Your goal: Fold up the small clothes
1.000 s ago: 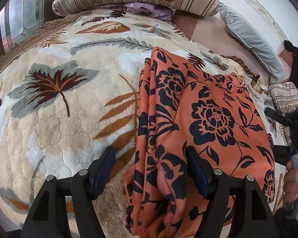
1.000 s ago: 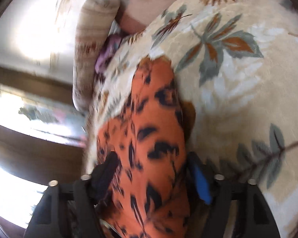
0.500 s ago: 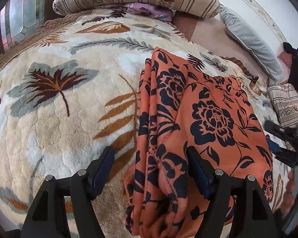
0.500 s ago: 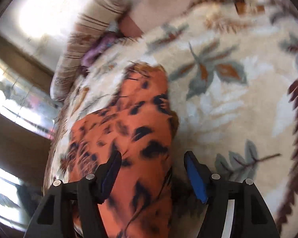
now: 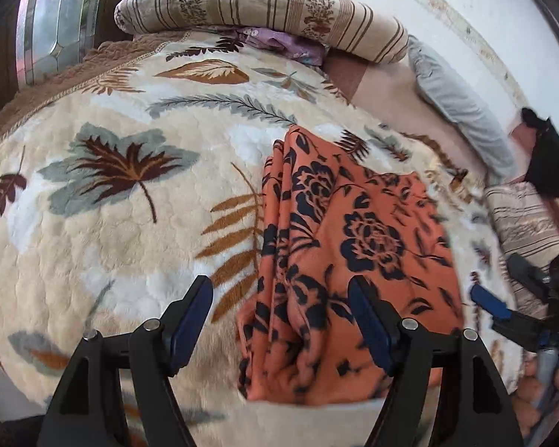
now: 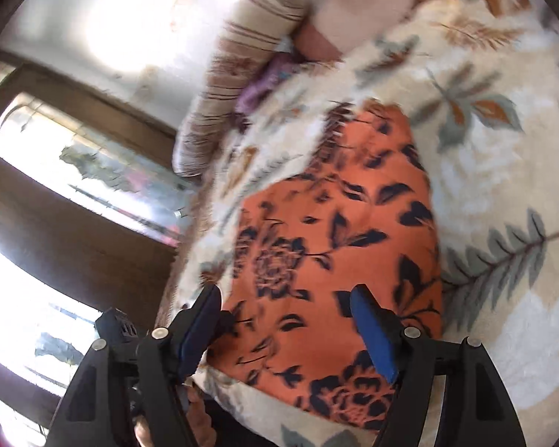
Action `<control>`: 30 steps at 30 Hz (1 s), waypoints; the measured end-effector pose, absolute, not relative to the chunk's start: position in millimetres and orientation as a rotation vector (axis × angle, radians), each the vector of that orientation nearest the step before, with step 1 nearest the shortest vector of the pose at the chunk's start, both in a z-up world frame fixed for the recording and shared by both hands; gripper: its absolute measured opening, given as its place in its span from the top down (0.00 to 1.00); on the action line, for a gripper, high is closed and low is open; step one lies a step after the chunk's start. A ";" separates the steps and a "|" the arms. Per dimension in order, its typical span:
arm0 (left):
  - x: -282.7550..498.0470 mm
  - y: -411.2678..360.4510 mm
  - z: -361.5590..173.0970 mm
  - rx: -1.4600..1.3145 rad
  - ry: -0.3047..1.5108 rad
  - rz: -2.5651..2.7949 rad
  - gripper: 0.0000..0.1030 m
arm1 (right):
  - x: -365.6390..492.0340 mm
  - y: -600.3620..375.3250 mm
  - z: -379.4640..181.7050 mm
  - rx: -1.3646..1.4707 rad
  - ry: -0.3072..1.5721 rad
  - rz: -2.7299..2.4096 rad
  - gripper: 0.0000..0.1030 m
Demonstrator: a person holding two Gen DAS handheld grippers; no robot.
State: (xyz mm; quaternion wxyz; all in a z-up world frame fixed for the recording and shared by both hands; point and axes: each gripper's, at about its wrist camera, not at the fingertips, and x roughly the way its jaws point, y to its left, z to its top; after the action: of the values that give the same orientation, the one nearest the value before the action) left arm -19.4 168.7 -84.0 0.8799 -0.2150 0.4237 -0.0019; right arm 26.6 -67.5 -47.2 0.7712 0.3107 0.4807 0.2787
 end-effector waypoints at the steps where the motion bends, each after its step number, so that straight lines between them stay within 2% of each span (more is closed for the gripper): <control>1: -24.4 170.3 -86.1 -0.466 0.899 -0.013 0.27 | 26.3 -66.6 -51.2 0.661 1.052 0.595 0.22; 3: -28.5 172.9 -104.9 -0.520 0.995 -0.026 0.27 | 27.9 -62.2 -75.6 0.672 1.128 0.557 0.22; 4: -30.5 175.5 -117.3 -0.557 1.044 -0.022 0.29 | 28.6 -60.6 -82.4 0.691 1.129 0.566 0.22; 5: -33.7 176.5 -117.0 -0.554 1.017 -0.022 0.33 | 26.8 -61.6 -81.5 0.691 1.101 0.572 0.22; 6: -35.5 175.2 -113.0 -0.529 1.012 -0.018 0.38 | 25.6 -61.6 -79.7 0.687 1.095 0.575 0.22; 7: -35.6 175.1 -109.8 -0.542 1.015 -0.035 0.49 | 25.7 -60.4 -78.6 0.679 1.098 0.574 0.22; 8: -36.4 175.9 -108.3 -0.570 1.013 -0.057 0.55 | 26.1 -59.6 -77.7 0.668 1.105 0.575 0.22; 12: -37.7 174.6 -118.0 -0.572 1.037 -0.042 0.53 | 25.7 -64.9 -77.0 0.662 1.120 0.576 0.22; 13: -38.7 176.6 -121.3 -0.592 1.040 -0.043 0.55 | 25.1 -64.4 -77.6 0.663 1.117 0.575 0.22; 15: -39.0 175.0 -113.8 -0.586 1.034 -0.069 0.69 | 29.8 -57.5 -78.5 0.653 1.117 0.576 0.22; 16: -39.7 173.4 -110.8 -0.572 1.030 -0.068 0.70 | 29.9 -57.3 -78.0 0.649 1.120 0.578 0.22; 20: -41.4 171.9 -112.8 -0.575 1.028 -0.074 0.71 | 31.0 -57.0 -79.1 0.648 1.124 0.578 0.22; 23: -38.7 175.4 -116.7 -0.591 1.034 -0.080 0.66 | 30.9 -56.0 -79.3 0.642 1.123 0.582 0.22; 30: -38.7 178.7 -109.3 -0.574 1.038 -0.086 0.68 | 31.1 -54.6 -79.7 0.646 1.123 0.577 0.22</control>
State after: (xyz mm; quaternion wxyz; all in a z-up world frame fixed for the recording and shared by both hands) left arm -38.7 178.7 -109.3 0.8283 -0.2703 0.4891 -0.0404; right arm 31.1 -54.6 -79.7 0.7591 0.2965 0.5155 0.2648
